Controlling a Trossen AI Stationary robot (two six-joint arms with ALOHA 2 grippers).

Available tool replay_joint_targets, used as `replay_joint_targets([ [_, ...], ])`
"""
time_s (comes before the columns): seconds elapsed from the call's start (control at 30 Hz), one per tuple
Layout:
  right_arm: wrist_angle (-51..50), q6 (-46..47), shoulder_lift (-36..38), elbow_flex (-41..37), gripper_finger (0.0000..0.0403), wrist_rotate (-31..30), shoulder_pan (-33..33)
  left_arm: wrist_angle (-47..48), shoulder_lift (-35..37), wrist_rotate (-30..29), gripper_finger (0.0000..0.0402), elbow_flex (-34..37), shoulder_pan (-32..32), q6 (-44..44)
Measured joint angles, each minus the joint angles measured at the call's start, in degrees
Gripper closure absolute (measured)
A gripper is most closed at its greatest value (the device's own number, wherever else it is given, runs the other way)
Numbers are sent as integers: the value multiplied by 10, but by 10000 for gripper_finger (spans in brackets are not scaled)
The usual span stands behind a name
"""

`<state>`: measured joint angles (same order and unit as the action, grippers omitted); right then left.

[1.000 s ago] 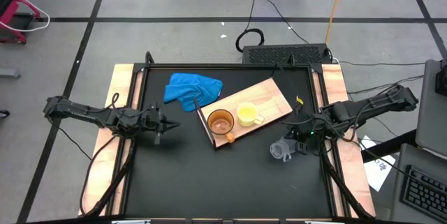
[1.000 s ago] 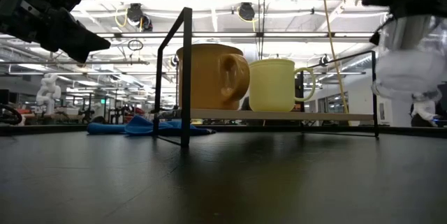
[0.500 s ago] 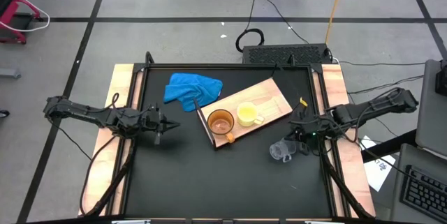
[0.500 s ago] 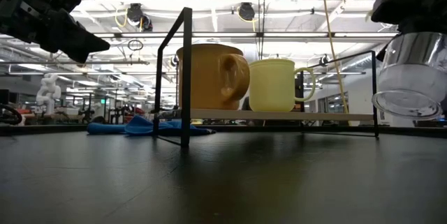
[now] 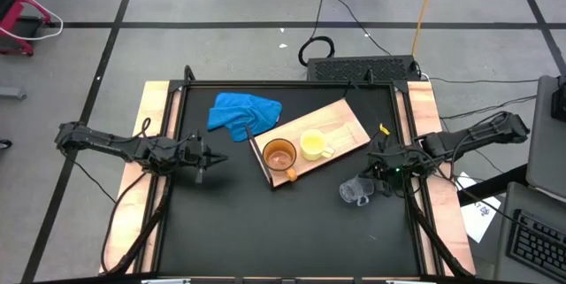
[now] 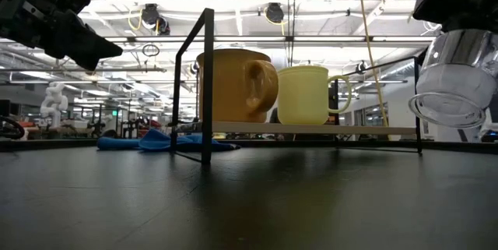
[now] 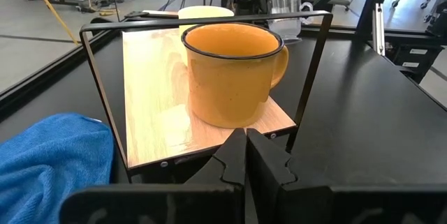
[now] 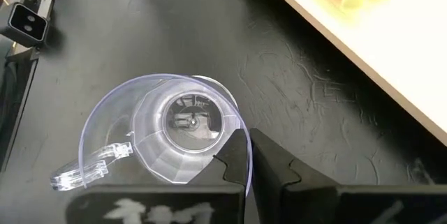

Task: Stack small to large cups/mugs on shelf
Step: Put the transparent mug on the shelf

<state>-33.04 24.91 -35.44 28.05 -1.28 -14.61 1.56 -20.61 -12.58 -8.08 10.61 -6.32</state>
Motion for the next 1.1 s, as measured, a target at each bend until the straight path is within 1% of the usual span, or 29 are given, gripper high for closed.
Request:
replay_joint_targets([
  [0.1, 12, -8, 0, -1, 403, 0, 0, 0, 0, 0, 387, 0, 0, 0],
  [0.23, 71, -17, 5, -32, 403, 0, 0, 0, 0, 0, 387, 0, 0, 0],
  [0.4, 84, -2, 5, -57, 403, 1, 0, 0, 0, 0, 387, 0, 0, 1],
  [0.9, 81, -8, 19, -62, 403, 3, 2, 0, 0, 0, 387, 0, 0, 2],
  [1.1, 46, -26, 21, -25, 403, 1, 41, 0, 0, 0, 387, 0, 0, -1],
])
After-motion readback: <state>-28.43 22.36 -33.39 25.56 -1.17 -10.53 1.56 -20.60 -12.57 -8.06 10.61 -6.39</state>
